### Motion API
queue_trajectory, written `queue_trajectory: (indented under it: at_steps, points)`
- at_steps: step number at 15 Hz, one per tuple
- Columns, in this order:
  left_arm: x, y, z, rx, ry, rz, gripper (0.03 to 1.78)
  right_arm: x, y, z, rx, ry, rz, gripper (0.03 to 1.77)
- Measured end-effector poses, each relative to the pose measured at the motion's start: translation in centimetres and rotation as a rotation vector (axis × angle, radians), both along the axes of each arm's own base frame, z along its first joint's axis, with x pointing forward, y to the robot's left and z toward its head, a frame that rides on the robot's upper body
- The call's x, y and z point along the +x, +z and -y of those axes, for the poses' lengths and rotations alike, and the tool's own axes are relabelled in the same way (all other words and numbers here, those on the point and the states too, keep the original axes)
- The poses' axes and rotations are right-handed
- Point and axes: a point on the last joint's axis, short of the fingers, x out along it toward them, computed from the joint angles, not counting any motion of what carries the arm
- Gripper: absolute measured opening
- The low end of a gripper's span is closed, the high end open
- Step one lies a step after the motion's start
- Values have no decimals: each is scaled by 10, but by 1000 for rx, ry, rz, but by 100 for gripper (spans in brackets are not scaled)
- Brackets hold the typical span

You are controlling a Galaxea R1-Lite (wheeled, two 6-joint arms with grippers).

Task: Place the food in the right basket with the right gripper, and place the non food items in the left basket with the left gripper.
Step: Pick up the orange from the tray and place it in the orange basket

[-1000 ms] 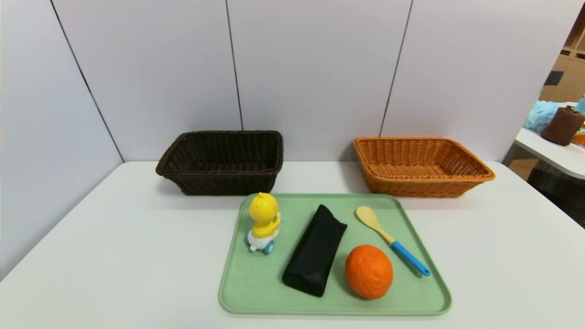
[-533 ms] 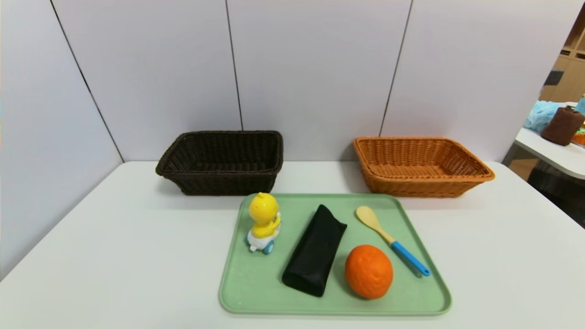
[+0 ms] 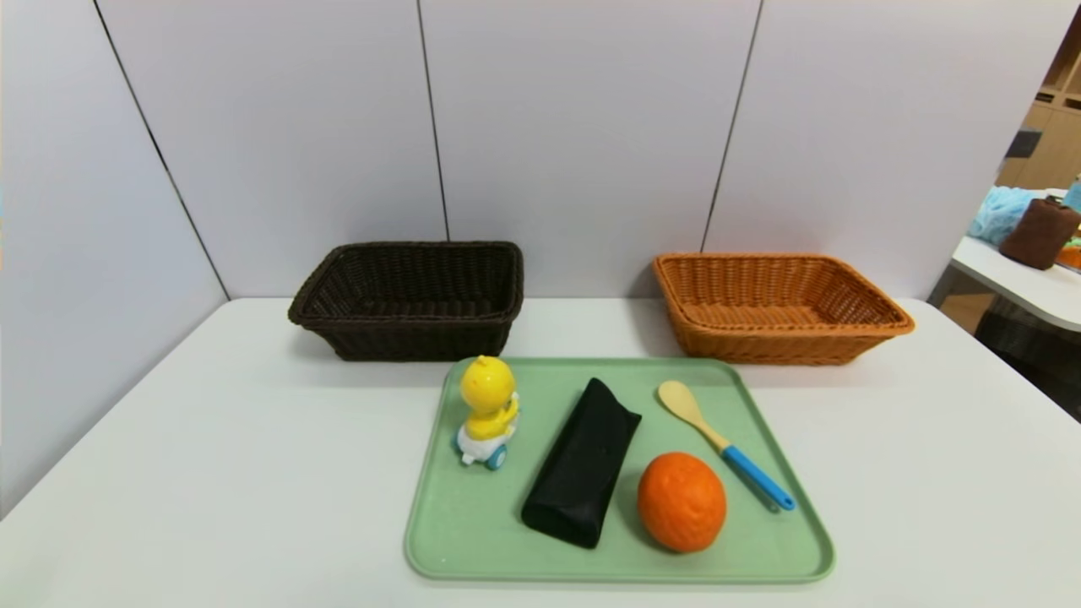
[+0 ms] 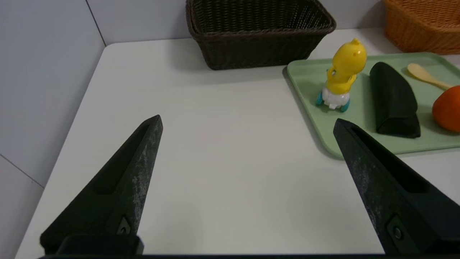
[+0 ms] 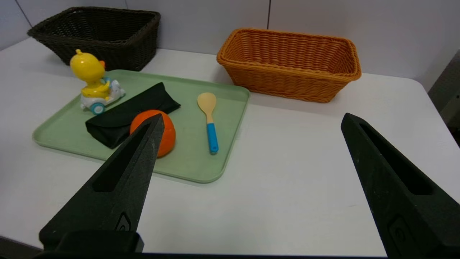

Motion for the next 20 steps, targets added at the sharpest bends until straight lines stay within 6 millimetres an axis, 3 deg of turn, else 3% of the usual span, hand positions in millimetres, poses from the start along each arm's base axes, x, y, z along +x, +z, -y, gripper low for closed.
queue_trajectory:
  at_steps: [3,5,7,11,14,20]
  points:
    - [24,54,0,-18,-18,-65,169,17,42,-1,20,74,-88,170]
    - [47,76,1,-35,-22,-112,169,34,63,-2,31,108,-147,170]
    - [70,85,2,-67,-42,-166,169,52,76,-3,38,144,-203,170]
    - [107,79,16,-133,-133,-315,169,81,83,-13,65,279,-332,170]
    - [124,63,41,-139,-187,-420,169,100,80,-30,63,353,-423,170]
    - [151,7,84,-62,-197,-546,169,141,58,-77,28,392,-588,170]
